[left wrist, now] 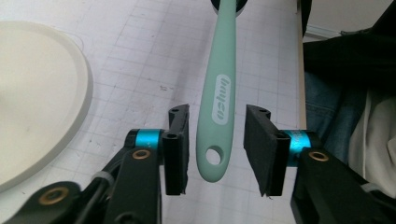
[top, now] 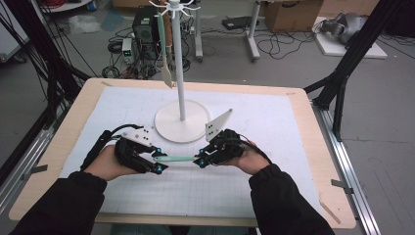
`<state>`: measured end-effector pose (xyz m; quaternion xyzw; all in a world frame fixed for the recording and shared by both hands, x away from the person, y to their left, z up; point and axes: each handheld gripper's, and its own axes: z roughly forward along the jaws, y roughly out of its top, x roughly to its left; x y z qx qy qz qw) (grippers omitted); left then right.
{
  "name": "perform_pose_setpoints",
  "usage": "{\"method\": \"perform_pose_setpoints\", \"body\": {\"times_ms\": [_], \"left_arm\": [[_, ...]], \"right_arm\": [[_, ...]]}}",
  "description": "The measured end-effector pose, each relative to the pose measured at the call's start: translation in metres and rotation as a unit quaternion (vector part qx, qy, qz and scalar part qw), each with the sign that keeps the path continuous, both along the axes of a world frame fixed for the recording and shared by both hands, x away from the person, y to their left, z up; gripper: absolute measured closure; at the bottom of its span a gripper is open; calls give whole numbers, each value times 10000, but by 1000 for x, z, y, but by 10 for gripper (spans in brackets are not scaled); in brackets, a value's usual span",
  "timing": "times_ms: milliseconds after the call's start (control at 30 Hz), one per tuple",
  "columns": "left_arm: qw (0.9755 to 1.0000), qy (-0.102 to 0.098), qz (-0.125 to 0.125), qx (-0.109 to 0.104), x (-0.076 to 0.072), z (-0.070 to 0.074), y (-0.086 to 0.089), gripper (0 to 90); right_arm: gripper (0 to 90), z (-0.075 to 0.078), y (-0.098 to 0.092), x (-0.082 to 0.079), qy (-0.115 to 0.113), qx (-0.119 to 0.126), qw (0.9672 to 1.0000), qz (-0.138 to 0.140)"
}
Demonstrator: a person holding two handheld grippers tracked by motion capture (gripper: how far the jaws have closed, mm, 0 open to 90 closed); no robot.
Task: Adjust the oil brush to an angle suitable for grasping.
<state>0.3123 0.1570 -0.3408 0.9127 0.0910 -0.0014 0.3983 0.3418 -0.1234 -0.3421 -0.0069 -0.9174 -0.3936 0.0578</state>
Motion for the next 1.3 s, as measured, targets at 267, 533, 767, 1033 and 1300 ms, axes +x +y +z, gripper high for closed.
{"method": "perform_pose_setpoints", "body": {"times_ms": [267,533,767,1033,1300], "left_arm": [[10000,34,29,-36,1,2,2,731],[9998,-91,-93,126,-1,0,-1,760],[9994,-204,-127,268,-3,-2,-4,767],[9982,-326,-228,456,-6,-3,-6,770],[9995,-96,-116,281,-3,-4,-2,712]], "right_arm": [[820,-1,1,-1,-60,-50,10000,20],[810,-3,3,-1,5,-137,9999,18],[752,-7,5,1,277,-228,9993,-40],[793,-9,7,1,318,-290,9991,2],[833,-7,9,-6,-21,-397,9992,54]]}}
